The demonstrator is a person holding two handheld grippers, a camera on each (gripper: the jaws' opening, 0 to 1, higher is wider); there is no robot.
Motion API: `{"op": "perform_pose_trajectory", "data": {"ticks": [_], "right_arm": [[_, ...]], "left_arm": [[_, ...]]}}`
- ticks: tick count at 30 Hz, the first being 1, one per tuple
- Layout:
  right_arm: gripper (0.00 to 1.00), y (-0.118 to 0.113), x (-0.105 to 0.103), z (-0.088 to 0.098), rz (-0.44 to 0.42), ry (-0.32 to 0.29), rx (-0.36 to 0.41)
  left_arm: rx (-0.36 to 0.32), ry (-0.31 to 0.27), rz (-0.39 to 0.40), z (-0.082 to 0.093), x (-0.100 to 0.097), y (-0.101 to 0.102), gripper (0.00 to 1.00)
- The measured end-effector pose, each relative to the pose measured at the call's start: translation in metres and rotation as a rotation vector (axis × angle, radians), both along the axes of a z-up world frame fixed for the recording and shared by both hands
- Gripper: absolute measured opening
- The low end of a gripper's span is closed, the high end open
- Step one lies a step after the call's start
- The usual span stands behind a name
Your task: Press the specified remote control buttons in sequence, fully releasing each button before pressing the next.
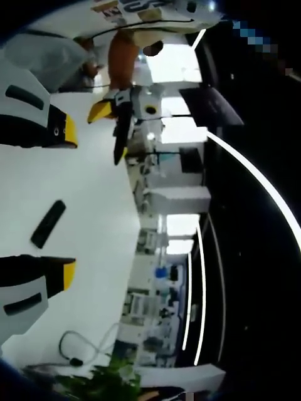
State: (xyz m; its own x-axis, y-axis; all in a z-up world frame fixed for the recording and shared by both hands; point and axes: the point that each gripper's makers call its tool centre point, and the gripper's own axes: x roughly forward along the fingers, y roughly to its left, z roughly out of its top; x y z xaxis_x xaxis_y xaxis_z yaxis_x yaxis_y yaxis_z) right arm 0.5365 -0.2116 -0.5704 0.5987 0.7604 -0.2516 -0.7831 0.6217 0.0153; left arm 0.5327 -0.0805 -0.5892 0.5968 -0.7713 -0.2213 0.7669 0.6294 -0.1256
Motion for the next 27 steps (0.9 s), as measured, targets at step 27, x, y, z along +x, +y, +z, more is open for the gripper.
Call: {"op": "perform_pose_trajectory", "data": {"ticks": [27], "right_arm": [[0.69, 0.000, 0.028, 0.003, 0.024, -0.020, -0.033]], "left_arm": [[0.030, -0.009, -0.013, -0.001, 0.023, -0.003, 0.93]]}}
